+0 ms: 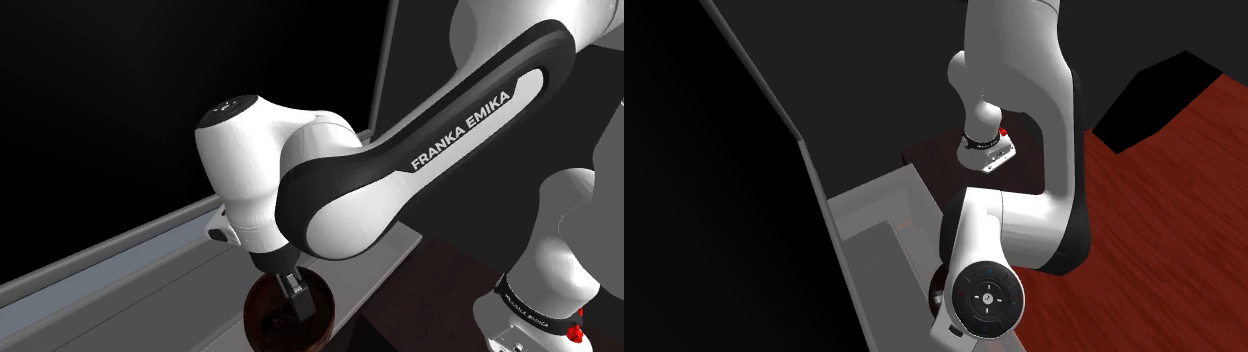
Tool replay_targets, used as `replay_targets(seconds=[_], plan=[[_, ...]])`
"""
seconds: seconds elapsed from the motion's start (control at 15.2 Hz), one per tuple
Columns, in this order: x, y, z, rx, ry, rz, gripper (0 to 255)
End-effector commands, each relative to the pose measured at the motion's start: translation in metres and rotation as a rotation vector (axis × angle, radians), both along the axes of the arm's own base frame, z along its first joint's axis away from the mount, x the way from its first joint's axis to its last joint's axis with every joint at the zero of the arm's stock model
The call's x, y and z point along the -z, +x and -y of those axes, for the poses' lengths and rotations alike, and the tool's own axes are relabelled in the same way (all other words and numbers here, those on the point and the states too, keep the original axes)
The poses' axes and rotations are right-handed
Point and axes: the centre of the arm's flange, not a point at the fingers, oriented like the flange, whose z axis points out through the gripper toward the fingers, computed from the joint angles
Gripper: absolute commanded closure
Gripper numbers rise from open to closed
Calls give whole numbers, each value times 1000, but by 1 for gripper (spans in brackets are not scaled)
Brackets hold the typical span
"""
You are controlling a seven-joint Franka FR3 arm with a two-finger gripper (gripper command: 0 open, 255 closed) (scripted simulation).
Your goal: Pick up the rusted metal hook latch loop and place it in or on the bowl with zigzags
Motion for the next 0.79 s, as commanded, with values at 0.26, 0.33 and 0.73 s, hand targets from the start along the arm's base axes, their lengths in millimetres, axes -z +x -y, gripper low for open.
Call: replay_targets(seconds=[0.26,0.33,0.73], plan=[[-49,6,-7,0,0,0,0],[-49,6,-7,0,0,0,0],[-49,6,-7,0,0,0,0]])
